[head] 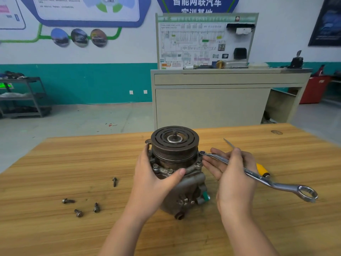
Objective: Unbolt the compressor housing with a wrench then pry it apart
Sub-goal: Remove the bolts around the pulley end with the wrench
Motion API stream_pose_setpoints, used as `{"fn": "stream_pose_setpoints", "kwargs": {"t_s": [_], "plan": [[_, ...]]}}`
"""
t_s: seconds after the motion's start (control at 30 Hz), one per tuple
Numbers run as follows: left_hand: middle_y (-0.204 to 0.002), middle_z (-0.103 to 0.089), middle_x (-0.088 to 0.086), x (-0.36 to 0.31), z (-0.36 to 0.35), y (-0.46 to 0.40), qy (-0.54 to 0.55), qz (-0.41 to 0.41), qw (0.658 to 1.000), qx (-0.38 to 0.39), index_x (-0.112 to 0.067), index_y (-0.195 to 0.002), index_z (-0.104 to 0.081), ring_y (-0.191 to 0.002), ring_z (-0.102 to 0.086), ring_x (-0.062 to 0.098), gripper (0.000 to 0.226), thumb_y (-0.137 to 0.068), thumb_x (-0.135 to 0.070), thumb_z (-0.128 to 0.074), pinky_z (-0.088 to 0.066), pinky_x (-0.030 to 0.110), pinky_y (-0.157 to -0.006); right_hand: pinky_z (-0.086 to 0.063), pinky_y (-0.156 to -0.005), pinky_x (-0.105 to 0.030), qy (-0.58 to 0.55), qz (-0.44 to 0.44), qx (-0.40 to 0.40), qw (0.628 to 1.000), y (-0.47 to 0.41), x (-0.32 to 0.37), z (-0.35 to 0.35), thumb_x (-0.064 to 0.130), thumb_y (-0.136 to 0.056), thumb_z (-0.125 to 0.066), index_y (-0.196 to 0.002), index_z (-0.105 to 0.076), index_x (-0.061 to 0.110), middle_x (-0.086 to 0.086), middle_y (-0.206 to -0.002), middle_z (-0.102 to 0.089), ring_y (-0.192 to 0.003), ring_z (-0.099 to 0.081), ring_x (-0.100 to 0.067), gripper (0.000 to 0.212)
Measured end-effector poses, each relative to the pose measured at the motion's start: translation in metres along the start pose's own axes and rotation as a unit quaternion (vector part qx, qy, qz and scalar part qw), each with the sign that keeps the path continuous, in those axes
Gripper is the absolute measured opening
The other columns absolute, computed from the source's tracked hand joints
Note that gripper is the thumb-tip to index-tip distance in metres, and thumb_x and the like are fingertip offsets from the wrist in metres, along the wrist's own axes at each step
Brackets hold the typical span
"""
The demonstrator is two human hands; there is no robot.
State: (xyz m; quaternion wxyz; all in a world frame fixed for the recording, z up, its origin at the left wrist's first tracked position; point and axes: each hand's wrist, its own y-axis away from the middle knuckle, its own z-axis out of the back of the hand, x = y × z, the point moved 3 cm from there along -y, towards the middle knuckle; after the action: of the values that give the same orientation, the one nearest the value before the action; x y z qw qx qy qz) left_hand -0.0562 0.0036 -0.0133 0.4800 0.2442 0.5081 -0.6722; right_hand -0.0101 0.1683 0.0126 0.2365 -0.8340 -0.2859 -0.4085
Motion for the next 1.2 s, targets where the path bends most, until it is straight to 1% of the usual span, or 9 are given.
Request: {"fn": "stream_pose_setpoints", "kwargs": {"t_s": [0.1, 0.33, 0.47, 0.63, 0.8, 0.9, 1.0, 1.1, 1.2], "plan": [[-0.136, -0.041, -0.022, 0.003, -0.001, -0.001, 0.042, -0.001, 0.999, 0.010, -0.033, -0.145, -0.025, -0.126, -0.036, -0.010, 0.110, -0.052, -0.071, -0.072, -0.029, 0.003, -0.098, -0.051, -0.048, -0.021, 0.040, 0.048, -0.032, 0.998, -0.006, 0.004, -0.005, 0.007, -0.097, -0.039, -0.091, -0.042, 0.029, -0.002, -0.067, -0.072, -0.052, -0.066, -0.016, 0.024], [-0.145, -0.038, -0.012, 0.010, -0.005, -0.001, 0.046, 0.013, 0.999, -0.011, -0.026, -0.148, -0.022, -0.133, -0.035, 0.004, 0.116, -0.051, -0.068, -0.070, -0.031, 0.036, -0.113, -0.031, -0.035, -0.015, -0.002, -0.009, -0.042, 0.999, -0.038, -0.008, 0.007, 0.000, -0.088, -0.035, -0.088, -0.046, 0.021, -0.003, -0.054, -0.068, -0.030, -0.039, -0.011, 0.024], [-0.139, -0.041, -0.013, 0.013, -0.007, 0.001, 0.066, -0.002, 0.997, -0.038, -0.030, -0.142, -0.031, -0.130, -0.037, 0.002, 0.102, -0.053, -0.065, -0.069, -0.032, 0.032, -0.111, -0.023, -0.033, -0.012, -0.075, -0.191, 0.078, 0.976, -0.081, -0.026, 0.009, 0.001, -0.093, -0.037, -0.087, -0.053, 0.012, -0.003, -0.050, -0.059, -0.026, -0.028, -0.008, 0.021], [-0.137, -0.045, -0.016, 0.020, -0.012, 0.003, 0.118, -0.022, 0.991, -0.061, -0.051, -0.127, -0.033, -0.128, -0.040, -0.002, 0.081, -0.056, -0.062, -0.070, -0.033, 0.020, -0.105, -0.021, -0.022, -0.013, -0.001, -0.404, 0.288, 0.868, -0.121, -0.045, -0.028, 0.003, -0.087, -0.046, -0.085, -0.058, 0.005, 0.003, -0.046, -0.049, -0.021, -0.028, -0.001, 0.012], [-0.142, -0.033, -0.033, 0.027, -0.012, 0.011, 0.138, -0.051, 0.989, -0.001, -0.029, -0.149, -0.014, -0.133, -0.035, -0.006, 0.128, -0.046, -0.083, -0.067, -0.031, 0.007, -0.101, -0.022, -0.026, -0.011, 0.144, -0.391, 0.412, 0.810, -0.125, -0.066, -0.061, 0.017, -0.084, -0.056, -0.048, -0.054, 0.013, 0.008, -0.031, -0.037, -0.023, -0.029, -0.002, 0.037], [-0.142, -0.029, -0.039, 0.024, -0.013, 0.013, 0.140, -0.057, 0.988, 0.017, -0.032, -0.148, -0.009, -0.134, -0.031, -0.009, 0.131, -0.043, -0.082, -0.069, -0.028, 0.005, -0.102, -0.022, -0.025, -0.012, 0.136, -0.374, 0.375, 0.837, -0.127, -0.068, -0.068, 0.017, -0.096, -0.050, -0.060, -0.051, 0.009, 0.007, -0.036, -0.035, -0.024, -0.027, -0.002, 0.036], [-0.140, -0.034, -0.037, 0.027, -0.014, 0.011, 0.129, -0.051, 0.990, 0.020, -0.042, -0.144, -0.014, -0.131, -0.034, -0.010, 0.119, -0.046, -0.078, -0.072, -0.029, 0.001, -0.098, -0.029, -0.027, -0.013, -0.071, -0.374, 0.255, 0.889, -0.134, -0.042, -0.056, 0.015, -0.090, -0.057, -0.063, -0.050, 0.011, 0.004, -0.051, -0.041, -0.027, -0.033, -0.002, 0.029], [-0.145, -0.034, -0.023, 0.035, -0.009, 0.005, 0.083, -0.047, 0.995, 0.021, -0.036, -0.147, -0.015, -0.133, -0.033, -0.006, 0.125, -0.044, -0.086, -0.064, -0.028, 0.003, -0.101, -0.038, -0.032, -0.010, -0.132, -0.276, 0.194, 0.932, -0.130, -0.007, -0.030, 0.012, -0.073, -0.069, -0.059, -0.056, 0.013, -0.002, -0.052, -0.059, -0.033, -0.047, -0.001, 0.019], [-0.144, -0.033, -0.033, 0.041, -0.002, -0.002, 0.083, -0.038, 0.995, 0.046, -0.045, -0.144, -0.014, -0.131, -0.032, -0.013, 0.121, -0.042, -0.090, -0.060, -0.028, 0.000, -0.096, -0.041, -0.035, -0.014, -0.084, -0.162, 0.161, 0.970, -0.111, 0.010, -0.003, 0.010, -0.084, -0.064, -0.058, -0.056, 0.018, -0.005, -0.052, -0.064, -0.035, -0.053, -0.007, 0.028]]}}
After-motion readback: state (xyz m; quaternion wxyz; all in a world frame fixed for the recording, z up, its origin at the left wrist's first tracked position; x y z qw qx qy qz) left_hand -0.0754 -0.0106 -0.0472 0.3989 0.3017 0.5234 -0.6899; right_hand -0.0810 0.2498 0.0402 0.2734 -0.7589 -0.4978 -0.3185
